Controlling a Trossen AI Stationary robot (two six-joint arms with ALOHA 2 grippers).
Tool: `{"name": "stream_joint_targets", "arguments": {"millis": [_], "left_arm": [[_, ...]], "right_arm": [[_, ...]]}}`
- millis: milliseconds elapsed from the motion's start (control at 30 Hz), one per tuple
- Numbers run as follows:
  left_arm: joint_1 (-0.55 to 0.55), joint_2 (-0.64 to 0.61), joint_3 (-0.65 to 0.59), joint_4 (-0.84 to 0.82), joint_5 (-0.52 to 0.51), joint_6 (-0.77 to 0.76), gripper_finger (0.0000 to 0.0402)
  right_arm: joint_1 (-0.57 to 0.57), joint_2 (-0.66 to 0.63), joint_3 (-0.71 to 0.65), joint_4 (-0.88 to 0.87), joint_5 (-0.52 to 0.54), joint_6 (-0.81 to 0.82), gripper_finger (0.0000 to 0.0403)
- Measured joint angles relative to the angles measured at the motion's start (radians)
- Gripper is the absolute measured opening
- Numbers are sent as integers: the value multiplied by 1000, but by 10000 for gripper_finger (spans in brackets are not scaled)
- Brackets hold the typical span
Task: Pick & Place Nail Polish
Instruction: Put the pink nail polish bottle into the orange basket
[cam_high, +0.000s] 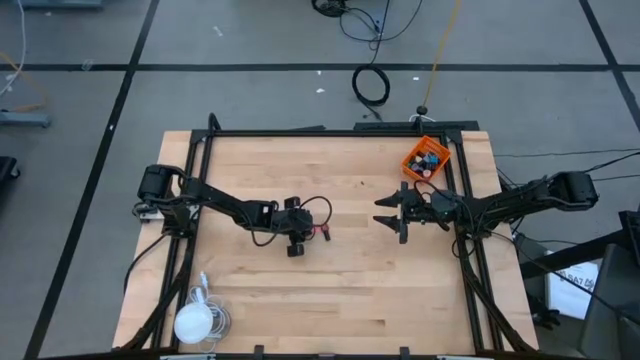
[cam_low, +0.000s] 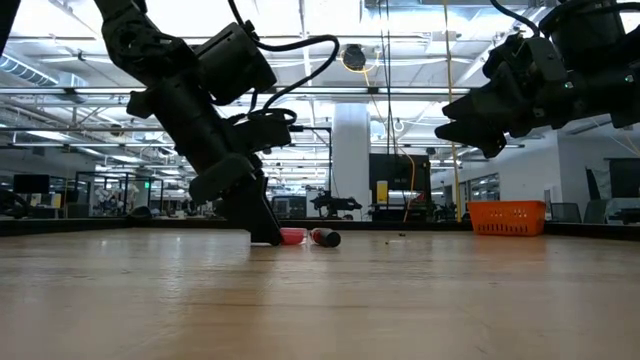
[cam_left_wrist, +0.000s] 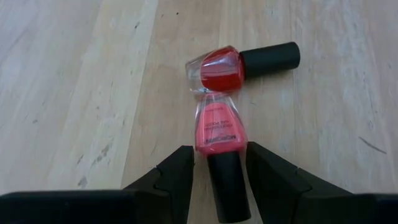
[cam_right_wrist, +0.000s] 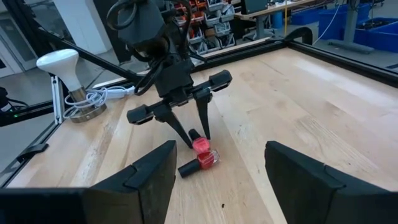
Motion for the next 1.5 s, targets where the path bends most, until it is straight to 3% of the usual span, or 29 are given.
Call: {"name": "stream_joint_targets", "arguments": {"millis": [167, 400, 533, 667, 867, 1033, 1233, 1500], "left_arm": [[0, 0, 0, -2, 8, -24, 137], [0, 1, -1, -2, 37, -47, 39], [-4, 1, -1, -2, 22, -31, 37], [-30, 3, 5, 4, -82, 70, 38], [-96, 10, 108, -44, -329, 382, 38], [-133, 6, 237, -57, -502, 588, 38], [-142, 5, 359, -46, -516, 715, 38], [-140, 5, 392, -33, -530, 759, 38]], "right_arm": [[0, 0, 0, 0, 0, 0, 227], [0, 0, 0, -1, 0, 1, 226], [0, 0, 0, -1, 0, 20, 226], [0, 0, 0, 0, 7, 91, 226], [-1, 22, 5, 0, 57, 214, 226], [0, 119, 49, 0, 57, 266, 226], [0, 305, 147, 76, 51, 315, 226], [1, 539, 225, 345, 34, 361, 226]]}}
